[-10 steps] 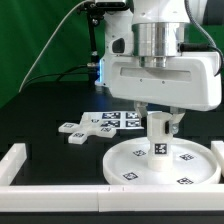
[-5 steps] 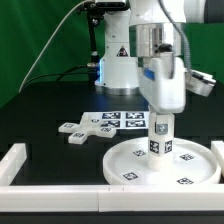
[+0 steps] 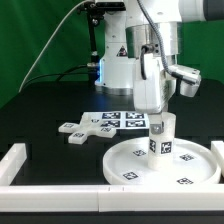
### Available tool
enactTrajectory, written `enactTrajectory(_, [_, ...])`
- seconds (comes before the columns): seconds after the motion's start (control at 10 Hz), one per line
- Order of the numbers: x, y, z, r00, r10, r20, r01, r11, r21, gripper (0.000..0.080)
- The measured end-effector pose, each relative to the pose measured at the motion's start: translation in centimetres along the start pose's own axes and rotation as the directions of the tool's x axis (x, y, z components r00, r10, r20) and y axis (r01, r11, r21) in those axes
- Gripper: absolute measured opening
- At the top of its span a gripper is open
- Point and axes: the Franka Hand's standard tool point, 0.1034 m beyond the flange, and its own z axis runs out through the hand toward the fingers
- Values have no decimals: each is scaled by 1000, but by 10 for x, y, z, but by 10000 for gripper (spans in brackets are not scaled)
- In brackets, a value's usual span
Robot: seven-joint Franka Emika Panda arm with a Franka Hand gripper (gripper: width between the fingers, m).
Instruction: Assemble round table
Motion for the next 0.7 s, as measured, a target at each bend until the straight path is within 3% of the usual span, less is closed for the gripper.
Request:
enactTrajectory(0.2, [2,-1,2,934,-357,-5,357,934,2,609])
enactTrajectory(0.3, [-2,2,2,863,-505,8,505,863,-5,639])
enactTrajectory(0.7, [-1,2,3,695,-719,8,719,695,-6,649])
